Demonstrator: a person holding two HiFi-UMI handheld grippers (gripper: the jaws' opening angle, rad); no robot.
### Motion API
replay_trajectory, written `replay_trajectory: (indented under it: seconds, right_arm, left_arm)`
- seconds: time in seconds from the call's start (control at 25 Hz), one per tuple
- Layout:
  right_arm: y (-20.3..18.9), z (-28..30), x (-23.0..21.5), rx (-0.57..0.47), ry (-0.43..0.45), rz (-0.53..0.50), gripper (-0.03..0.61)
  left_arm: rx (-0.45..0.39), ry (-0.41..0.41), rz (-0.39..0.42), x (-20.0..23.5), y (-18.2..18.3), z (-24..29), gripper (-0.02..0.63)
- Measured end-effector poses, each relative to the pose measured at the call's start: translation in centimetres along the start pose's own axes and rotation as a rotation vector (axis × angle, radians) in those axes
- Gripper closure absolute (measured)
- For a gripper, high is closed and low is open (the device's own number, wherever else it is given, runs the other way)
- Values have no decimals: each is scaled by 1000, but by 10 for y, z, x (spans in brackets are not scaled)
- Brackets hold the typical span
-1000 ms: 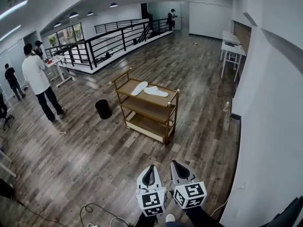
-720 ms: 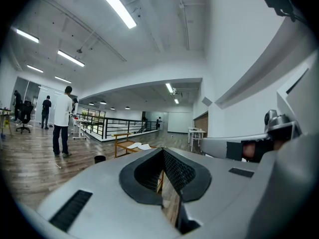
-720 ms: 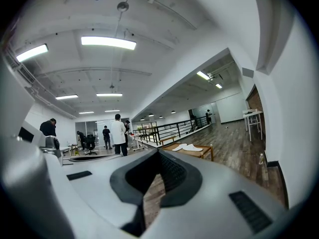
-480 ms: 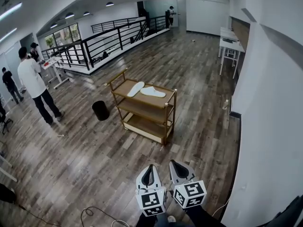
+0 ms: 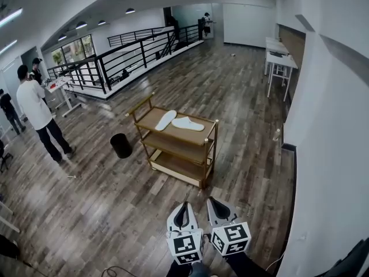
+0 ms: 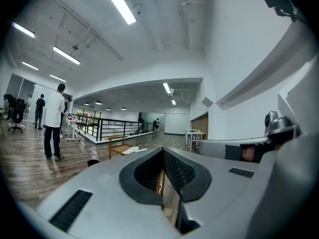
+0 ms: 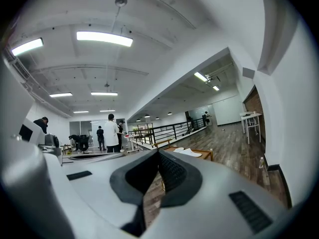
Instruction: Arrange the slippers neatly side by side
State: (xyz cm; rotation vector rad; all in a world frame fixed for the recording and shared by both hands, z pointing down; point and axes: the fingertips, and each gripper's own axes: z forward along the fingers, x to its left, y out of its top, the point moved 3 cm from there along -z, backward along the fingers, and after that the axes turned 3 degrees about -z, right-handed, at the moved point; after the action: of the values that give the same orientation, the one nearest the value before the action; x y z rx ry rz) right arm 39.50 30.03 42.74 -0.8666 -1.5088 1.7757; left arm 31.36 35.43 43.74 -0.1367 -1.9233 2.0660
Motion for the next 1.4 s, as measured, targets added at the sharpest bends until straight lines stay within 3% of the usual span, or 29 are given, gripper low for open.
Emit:
replay_trajectory:
  seconds: [0.76,1.4]
  right_arm:
    - [11,139,4,-13,-19,-3,580]
    - [9,201,-1,14,9,-13,580]
  left_arm:
    - [1,9,-13,101,13,107,614]
    - [21,39,-45,133,5,153,614]
